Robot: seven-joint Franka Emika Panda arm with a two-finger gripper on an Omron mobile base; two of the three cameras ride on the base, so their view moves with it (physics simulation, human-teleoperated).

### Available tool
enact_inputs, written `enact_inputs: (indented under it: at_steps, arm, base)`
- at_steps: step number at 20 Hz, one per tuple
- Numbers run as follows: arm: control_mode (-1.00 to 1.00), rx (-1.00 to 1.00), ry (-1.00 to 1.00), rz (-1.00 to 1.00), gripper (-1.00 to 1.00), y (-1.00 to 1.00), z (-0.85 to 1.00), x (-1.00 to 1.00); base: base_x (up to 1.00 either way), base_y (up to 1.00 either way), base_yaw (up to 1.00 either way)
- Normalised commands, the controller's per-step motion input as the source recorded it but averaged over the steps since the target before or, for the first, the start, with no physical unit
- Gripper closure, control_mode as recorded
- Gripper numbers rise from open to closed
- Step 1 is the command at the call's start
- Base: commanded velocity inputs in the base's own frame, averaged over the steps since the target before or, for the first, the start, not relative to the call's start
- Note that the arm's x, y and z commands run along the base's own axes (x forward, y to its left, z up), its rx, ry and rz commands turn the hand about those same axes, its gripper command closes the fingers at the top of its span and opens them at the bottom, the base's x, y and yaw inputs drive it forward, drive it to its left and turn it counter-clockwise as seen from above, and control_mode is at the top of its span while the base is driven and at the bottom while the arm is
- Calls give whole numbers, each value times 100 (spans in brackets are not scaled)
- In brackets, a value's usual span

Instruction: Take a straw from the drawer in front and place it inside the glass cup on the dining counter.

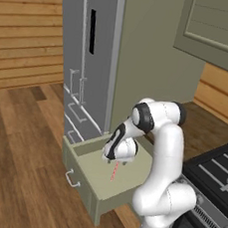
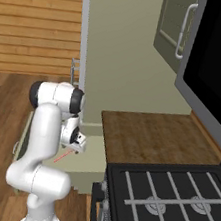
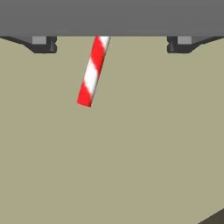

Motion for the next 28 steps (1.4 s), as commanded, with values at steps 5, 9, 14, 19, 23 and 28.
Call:
enact_inputs:
  at_steps: [5,9,14,19,23,28]
  arm:
    - [-100,0,2,-8,-100,0,-43,0]
    - [-100,0,6,-6,100,0,-51,0]
    - [-100,0,5,-5,100,0,-49,0]
    - [-100,-2,2,-2,100,0,-41,0]
    - [-100,-3,0,0,100,7,-24,-9]
    - [-100,-3,0,0,100,10,-12,-16]
  base:
    - [0,0,0]
    - [0,0,0]
    - [0,0,0]
    - [0,0,0]
    - [0,0,0]
    - [0,0,0]
